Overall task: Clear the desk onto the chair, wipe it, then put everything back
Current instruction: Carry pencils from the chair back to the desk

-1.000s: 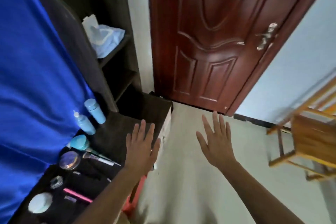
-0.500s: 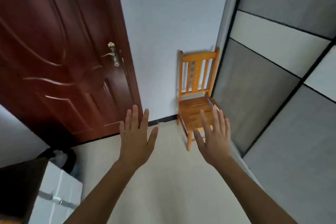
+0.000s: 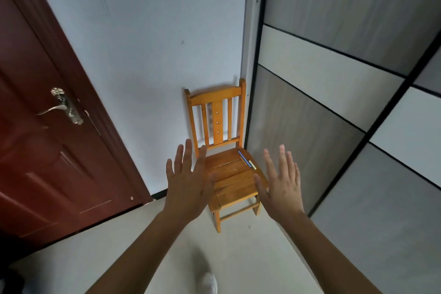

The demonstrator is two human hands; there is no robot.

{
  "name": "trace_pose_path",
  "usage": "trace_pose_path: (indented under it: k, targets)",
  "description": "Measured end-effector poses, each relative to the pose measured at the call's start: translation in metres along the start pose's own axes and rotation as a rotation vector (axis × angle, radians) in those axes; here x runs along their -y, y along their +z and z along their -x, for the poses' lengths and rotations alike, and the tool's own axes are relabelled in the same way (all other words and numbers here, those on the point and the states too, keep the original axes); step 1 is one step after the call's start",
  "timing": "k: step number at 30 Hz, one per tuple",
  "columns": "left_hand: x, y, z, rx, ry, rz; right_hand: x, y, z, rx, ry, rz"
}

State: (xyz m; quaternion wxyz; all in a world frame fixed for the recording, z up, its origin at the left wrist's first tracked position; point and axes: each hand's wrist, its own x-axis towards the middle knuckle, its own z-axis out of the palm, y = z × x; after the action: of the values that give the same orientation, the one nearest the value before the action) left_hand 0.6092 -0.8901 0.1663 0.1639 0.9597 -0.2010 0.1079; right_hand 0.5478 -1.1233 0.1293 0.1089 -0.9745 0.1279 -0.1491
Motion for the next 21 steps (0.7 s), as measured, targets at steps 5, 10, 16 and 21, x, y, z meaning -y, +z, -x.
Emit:
trace_pose_path:
  k: [5, 10, 16, 21]
  targets:
    - [0.022, 0.034, -0.102, 0.064, -0.008, 0.023, -0.007, 0.029, -0.104, 0.027, 0.084, 0.022]
    - [0.027, 0.059, -0.196, 0.147, 0.039, -0.025, -0.017, 0.040, -0.189, 0.050, 0.147, 0.004]
    - [0.002, 0.103, -0.284, 0.141, 0.051, -0.003, -0.061, 0.055, -0.269, 0.099, 0.164, -0.036]
    - [-0.019, 0.146, -0.340, 0.145, -0.032, -0.036, -0.102, 0.077, -0.345, 0.166, 0.088, -0.086]
